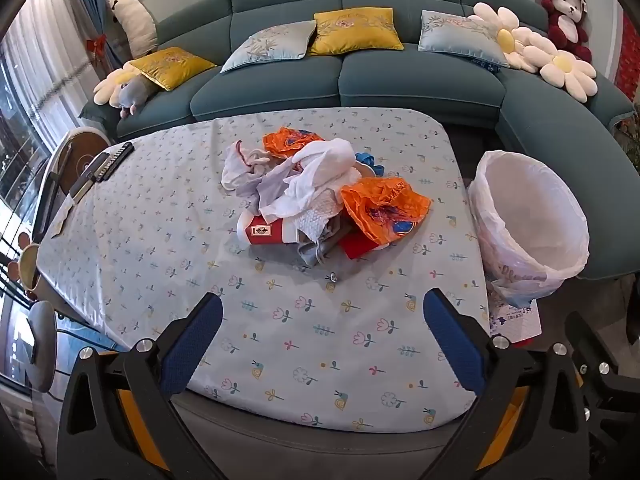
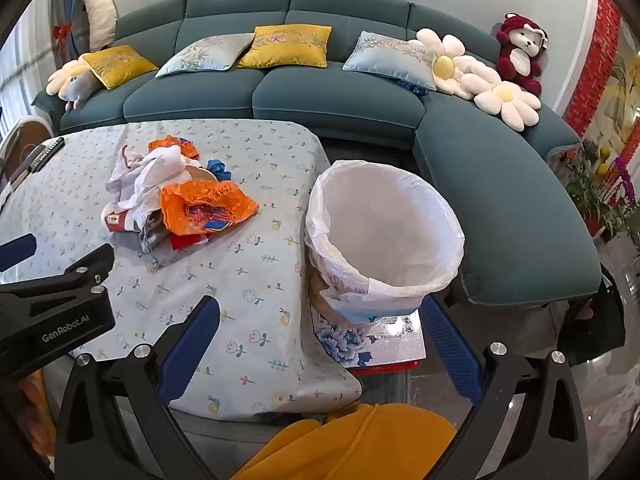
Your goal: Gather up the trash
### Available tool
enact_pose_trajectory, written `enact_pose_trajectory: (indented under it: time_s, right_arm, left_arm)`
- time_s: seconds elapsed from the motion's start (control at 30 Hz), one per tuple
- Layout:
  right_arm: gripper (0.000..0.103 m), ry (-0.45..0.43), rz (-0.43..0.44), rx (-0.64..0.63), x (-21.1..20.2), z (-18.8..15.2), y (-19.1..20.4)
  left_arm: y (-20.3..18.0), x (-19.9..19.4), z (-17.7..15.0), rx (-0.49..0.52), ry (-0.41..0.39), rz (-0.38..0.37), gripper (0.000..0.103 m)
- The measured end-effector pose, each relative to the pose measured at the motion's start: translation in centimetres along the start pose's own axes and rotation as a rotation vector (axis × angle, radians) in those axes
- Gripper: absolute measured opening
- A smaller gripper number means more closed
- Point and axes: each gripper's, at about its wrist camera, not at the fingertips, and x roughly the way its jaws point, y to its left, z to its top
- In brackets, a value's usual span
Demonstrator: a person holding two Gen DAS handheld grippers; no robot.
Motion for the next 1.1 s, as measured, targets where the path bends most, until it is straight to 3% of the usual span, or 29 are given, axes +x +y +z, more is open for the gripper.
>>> enact_pose_trajectory:
  time_s: [0.27,0.47,1.1]
  right_arm:
    - [0.096,-0.017,0.005,0.002,-0.3,0.2,-0.1]
    - [0.096,-0.029,0.002,-0.001,-0.8,0.0,0.2]
    - [0.096,-0.016,0.011,-0.018,-0.5,-0.3,0.9]
  left_arm:
    - [-0.7,0.2,0.2,0.021,0.002,0.038,0.096]
    - [-0.4,0.1,-0.2,0.006,0.012,0.003,0.096]
    - [0.2,0.0,-0.2,-0.005,0.001,0.000,0.096]
